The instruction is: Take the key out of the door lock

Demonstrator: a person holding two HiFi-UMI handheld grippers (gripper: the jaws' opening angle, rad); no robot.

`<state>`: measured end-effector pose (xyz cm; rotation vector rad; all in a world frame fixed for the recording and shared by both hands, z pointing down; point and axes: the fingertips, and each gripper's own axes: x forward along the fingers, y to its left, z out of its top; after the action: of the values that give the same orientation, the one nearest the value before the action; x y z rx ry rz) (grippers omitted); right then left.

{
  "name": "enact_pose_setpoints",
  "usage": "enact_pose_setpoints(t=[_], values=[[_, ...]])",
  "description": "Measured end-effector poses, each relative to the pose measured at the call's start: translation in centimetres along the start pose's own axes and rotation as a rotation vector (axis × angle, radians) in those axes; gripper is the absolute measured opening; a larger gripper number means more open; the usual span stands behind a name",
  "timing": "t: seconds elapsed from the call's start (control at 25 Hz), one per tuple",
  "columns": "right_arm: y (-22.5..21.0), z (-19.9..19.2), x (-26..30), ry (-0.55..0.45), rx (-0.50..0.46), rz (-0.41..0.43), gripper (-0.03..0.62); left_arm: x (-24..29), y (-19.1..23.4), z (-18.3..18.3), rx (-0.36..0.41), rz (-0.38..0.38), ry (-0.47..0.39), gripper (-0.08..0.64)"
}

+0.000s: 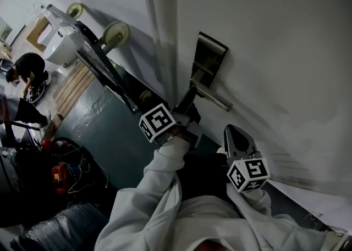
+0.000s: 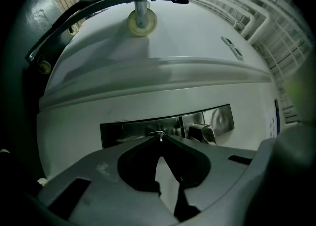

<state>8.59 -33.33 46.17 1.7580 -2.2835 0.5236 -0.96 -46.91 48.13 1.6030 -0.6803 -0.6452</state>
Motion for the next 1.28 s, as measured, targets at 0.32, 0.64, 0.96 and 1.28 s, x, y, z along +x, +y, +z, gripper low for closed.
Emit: enact_pose_setpoints(t=[0.32, 0.64, 0.96, 1.28], values=[[-0.4, 0.0, -0.5, -0.005, -0.005, -0.016, 0.052, -0.1, 0.0, 0.0, 0.013, 0.004, -0.002, 0.026], [-0.2, -0.4, -0.4, 0.001, -0.004, 0.002, 0.052, -2.0, 0.1, -0.1, -0.052, -0.005, -0.009, 0.026], [0.4, -0.5, -0.9, -0.004, -0.014, 0.032, 0.052, -3.4, 0.3, -0.6, -0.045, 0.003, -0.026, 0.026], [0.4, -0.5, -1.0, -0.007, -0.012, 0.046, 0.052, -4.1, 0.6, -1.2, -0.012, -0.001, -0.024, 0.026]])
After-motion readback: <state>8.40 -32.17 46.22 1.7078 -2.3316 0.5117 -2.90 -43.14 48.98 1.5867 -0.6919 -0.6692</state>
